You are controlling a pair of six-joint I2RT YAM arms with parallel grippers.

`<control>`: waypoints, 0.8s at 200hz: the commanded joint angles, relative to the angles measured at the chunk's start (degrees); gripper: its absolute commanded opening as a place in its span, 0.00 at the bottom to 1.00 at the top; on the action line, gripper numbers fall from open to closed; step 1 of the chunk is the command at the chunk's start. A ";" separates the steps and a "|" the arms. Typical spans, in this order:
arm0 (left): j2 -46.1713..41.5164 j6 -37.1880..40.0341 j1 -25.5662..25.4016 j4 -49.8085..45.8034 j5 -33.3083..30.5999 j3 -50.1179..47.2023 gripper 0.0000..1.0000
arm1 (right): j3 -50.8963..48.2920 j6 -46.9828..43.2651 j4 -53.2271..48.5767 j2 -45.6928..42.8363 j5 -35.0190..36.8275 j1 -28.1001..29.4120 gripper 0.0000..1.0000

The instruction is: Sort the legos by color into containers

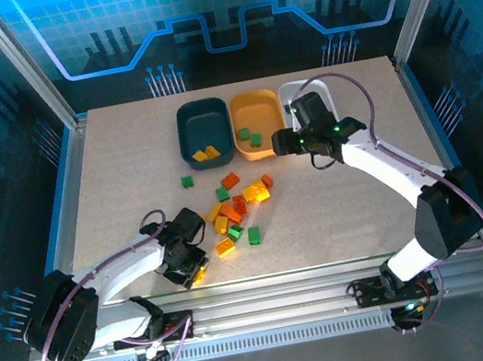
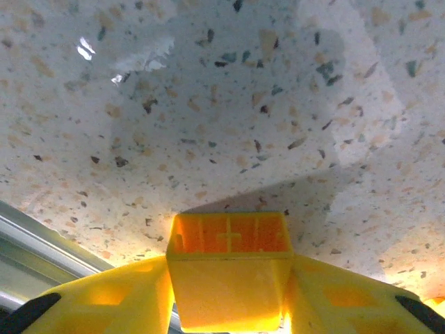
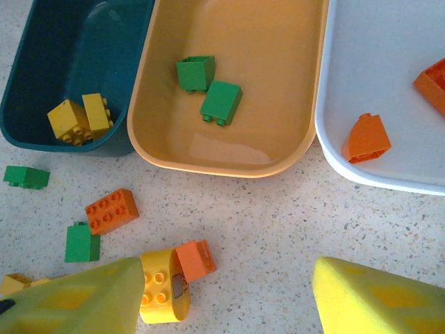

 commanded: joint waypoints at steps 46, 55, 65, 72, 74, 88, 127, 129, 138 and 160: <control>2.84 7.03 -0.08 4.56 -10.30 3.12 0.32 | -1.59 -1.62 -2.89 -4.02 1.05 -1.42 0.66; 3.06 7.36 -0.08 3.80 -10.65 4.00 0.32 | -1.89 -1.64 -2.91 -4.42 1.14 -1.50 0.66; 3.24 8.03 -0.07 3.52 -10.79 4.88 0.32 | -2.16 -1.55 -3.00 -4.76 1.22 -1.60 0.66; 3.25 8.44 -0.08 3.23 -10.92 5.41 0.32 | -2.26 -1.56 -3.09 -4.91 1.27 -1.59 0.66; 3.25 8.46 -0.05 3.11 -10.94 5.52 0.32 | -2.32 -1.58 -3.05 -4.98 1.24 -1.66 0.66; 3.25 9.21 -0.07 2.73 -11.16 6.42 0.31 | -2.43 -1.64 -3.11 -5.11 1.40 -1.76 0.66; 2.96 12.41 0.15 0.24 -12.60 11.39 0.30 | -2.61 -1.86 -3.17 -5.37 1.40 -2.10 0.66; 2.98 12.77 0.27 0.07 -12.78 11.87 0.30 | -2.61 -1.88 -3.15 -5.38 1.47 -2.14 0.66; 3.25 14.88 0.96 -0.45 -13.37 14.50 0.31 | -2.69 -1.92 -3.18 -5.43 1.28 -2.37 0.66; 6.47 21.42 4.73 -0.48 -12.52 22.14 0.31 | -3.03 -1.78 -3.18 -5.60 0.89 -2.79 0.66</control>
